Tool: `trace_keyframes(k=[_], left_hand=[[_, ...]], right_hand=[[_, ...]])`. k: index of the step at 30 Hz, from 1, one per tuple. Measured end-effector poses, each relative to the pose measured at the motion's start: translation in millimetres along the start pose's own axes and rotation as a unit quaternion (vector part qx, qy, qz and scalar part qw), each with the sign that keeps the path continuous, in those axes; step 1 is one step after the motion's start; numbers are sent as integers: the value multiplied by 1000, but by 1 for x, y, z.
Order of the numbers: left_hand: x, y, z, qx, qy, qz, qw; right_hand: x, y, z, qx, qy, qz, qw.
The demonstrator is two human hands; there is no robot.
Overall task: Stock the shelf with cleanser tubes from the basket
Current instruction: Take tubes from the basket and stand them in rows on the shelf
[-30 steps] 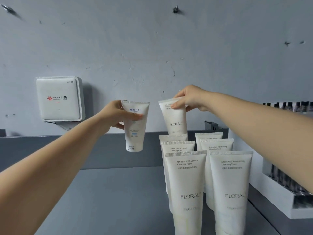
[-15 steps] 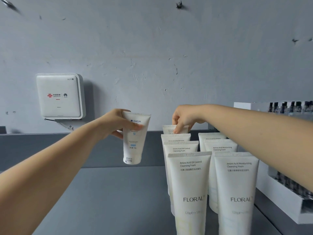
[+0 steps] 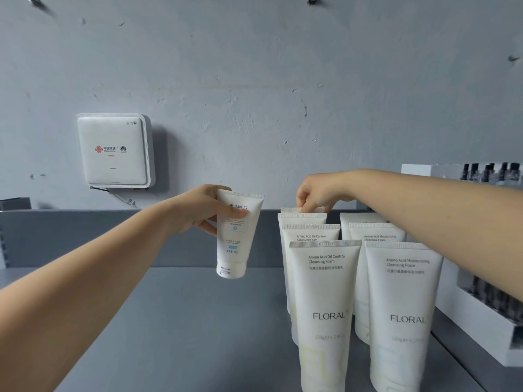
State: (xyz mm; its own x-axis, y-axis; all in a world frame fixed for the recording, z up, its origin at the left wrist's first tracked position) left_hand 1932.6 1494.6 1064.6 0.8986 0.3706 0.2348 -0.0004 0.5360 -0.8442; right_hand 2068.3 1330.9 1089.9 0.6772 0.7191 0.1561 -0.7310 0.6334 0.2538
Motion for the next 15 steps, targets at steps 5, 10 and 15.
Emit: trace_keyframes(k=[5,10,15], left_hand=[[-5,5,2,-28,19,-16,999],[-21,10,3,-49,42,-19,998],[-44,8,14,-58,66,-36,995]], right_hand=[[-9,19,24,-16,-12,19,1000],[-35,69,47,69,-105,77,989],[-65,126,35,35,-124,107,986]])
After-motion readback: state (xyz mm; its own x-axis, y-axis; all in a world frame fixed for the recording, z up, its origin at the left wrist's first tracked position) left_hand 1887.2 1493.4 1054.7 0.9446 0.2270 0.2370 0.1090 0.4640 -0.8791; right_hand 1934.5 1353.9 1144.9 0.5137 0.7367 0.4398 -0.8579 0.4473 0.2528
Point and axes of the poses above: each hand's wrist, its own x-axis towards the middle knuckle, its own z-axis out of the back of the hand, y = z × x, the point moved 5 cm from there along x, towards the middle knuckle, and after that the axes turned 9 degrees about -y, right-handed, at the moved point
